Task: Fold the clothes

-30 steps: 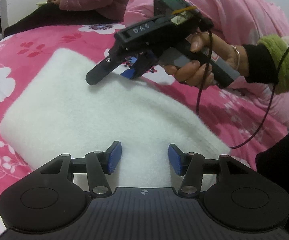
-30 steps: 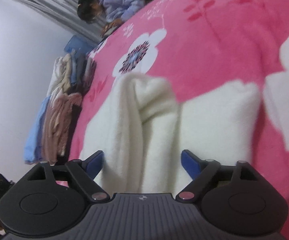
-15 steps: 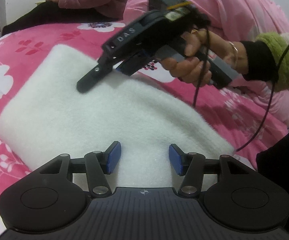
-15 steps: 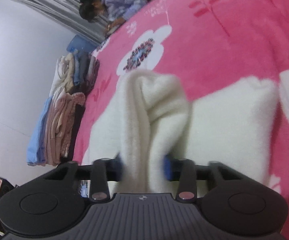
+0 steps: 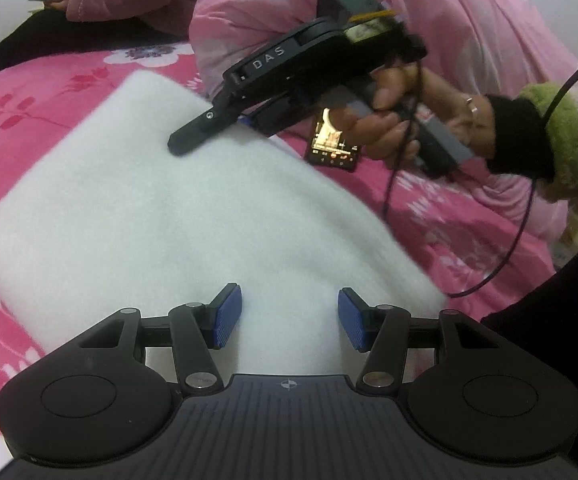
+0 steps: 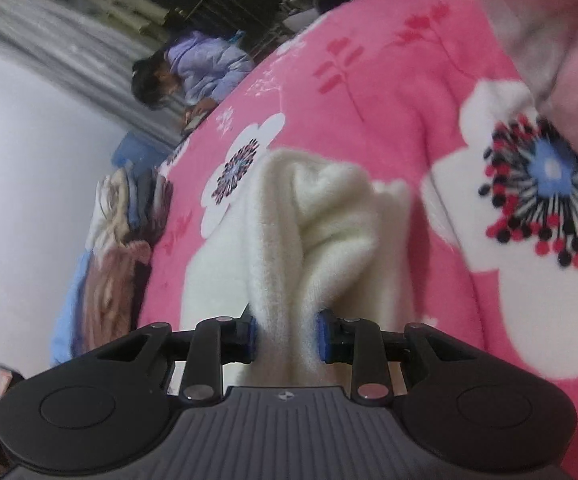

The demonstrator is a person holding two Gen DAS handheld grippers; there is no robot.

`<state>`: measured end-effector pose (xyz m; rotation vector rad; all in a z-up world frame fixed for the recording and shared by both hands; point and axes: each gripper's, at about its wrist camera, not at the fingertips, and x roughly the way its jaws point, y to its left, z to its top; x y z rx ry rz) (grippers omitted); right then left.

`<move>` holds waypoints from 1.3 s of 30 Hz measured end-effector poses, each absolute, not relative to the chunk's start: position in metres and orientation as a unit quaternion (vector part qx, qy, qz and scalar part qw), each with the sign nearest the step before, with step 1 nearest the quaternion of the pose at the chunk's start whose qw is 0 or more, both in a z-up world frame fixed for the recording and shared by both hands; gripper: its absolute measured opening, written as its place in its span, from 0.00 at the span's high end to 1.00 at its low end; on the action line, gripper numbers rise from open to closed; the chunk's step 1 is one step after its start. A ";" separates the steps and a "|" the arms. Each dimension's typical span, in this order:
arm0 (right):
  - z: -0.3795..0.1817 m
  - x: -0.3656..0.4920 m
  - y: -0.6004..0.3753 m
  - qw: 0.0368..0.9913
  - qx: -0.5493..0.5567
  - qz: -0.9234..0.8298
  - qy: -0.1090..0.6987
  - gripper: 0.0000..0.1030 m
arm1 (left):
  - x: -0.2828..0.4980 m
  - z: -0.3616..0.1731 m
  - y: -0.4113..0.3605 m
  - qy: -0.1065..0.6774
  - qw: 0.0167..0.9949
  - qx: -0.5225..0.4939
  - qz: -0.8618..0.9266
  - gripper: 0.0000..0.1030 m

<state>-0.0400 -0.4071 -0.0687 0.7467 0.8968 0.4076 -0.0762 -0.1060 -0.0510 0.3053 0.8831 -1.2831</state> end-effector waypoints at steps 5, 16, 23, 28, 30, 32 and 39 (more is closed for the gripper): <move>-0.076 -0.028 -0.412 0.812 0.326 0.207 0.437 0.56 | -0.083 -0.054 -0.074 0.477 0.669 0.093 -0.562 0.48; 0.016 -0.092 -0.414 0.879 0.201 0.263 0.344 0.50 | -0.115 -0.061 -0.028 0.515 0.668 0.068 -0.533 0.48; 0.000 -0.131 -0.327 0.832 -0.076 0.364 0.411 0.65 | -0.112 -0.087 -0.054 0.493 0.676 0.083 -0.541 0.48; -0.030 -0.137 -0.316 0.841 -0.153 0.308 0.417 0.73 | -0.122 -0.093 -0.063 0.492 0.671 0.087 -0.547 0.48; -0.014 -0.142 -0.311 0.844 -0.166 0.308 0.407 0.73 | -0.120 -0.089 -0.058 0.505 0.666 0.068 -0.545 0.48; -0.006 -0.146 -0.315 0.838 -0.149 0.338 0.401 0.72 | -0.121 -0.089 -0.056 0.512 0.662 0.054 -0.545 0.48; -0.051 -0.159 -0.312 0.814 -0.241 0.327 0.415 0.75 | -0.126 -0.090 -0.060 0.522 0.648 0.060 -0.552 0.48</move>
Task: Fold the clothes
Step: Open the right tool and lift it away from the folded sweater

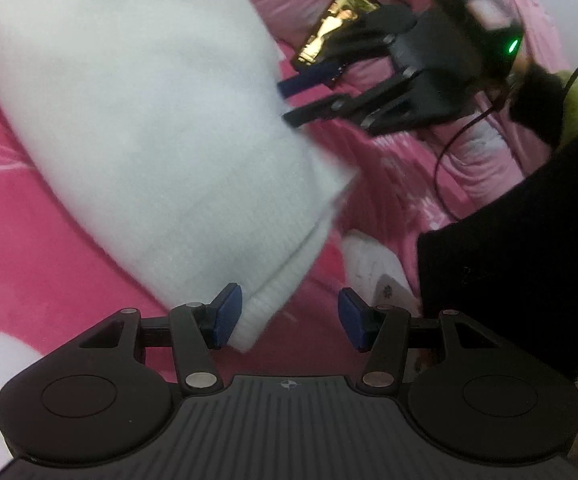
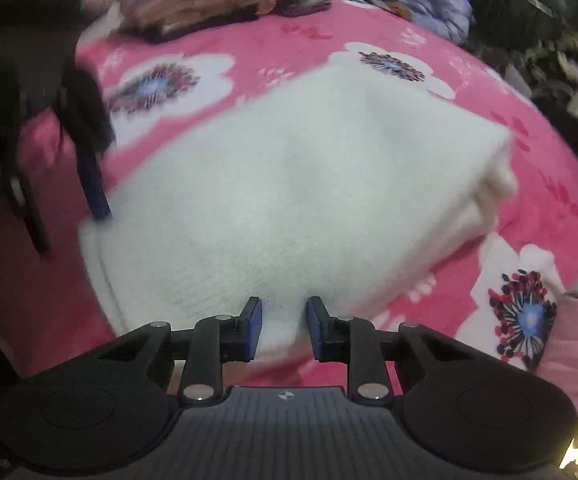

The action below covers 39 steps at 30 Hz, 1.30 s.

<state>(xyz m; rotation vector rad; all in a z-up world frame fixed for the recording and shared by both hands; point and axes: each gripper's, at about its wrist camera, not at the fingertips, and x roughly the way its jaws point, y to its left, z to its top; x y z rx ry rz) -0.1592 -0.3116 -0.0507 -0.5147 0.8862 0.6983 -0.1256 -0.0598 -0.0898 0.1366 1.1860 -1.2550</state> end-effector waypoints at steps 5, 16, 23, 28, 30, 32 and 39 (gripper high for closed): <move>0.005 -0.141 -0.314 0.861 -0.201 0.299 0.358 0.75 | -0.111 -0.069 -0.052 0.499 0.671 0.032 -0.547 0.48; -0.064 -0.008 -0.310 0.919 -0.137 0.174 0.327 0.79 | -0.095 -0.090 -0.068 0.487 0.690 0.036 -0.534 0.48; -0.024 -0.015 -0.304 0.932 -0.132 0.159 0.298 0.82 | -0.093 -0.097 -0.075 0.495 0.685 0.015 -0.534 0.47; -0.066 0.001 -0.305 0.924 -0.153 0.135 0.323 0.83 | -0.096 -0.100 -0.075 0.488 0.685 0.004 -0.541 0.46; -0.052 0.000 -0.299 0.924 -0.158 0.127 0.323 0.83 | -0.100 -0.096 -0.071 0.490 0.686 0.005 -0.538 0.46; -0.028 -0.014 -0.298 0.932 -0.144 0.138 0.302 0.83 | -0.111 -0.092 -0.061 0.486 0.690 0.011 -0.536 0.46; 0.001 -0.067 -0.279 0.920 -0.166 0.212 0.286 0.83 | -0.148 -0.097 -0.030 0.462 0.721 0.096 -0.508 0.49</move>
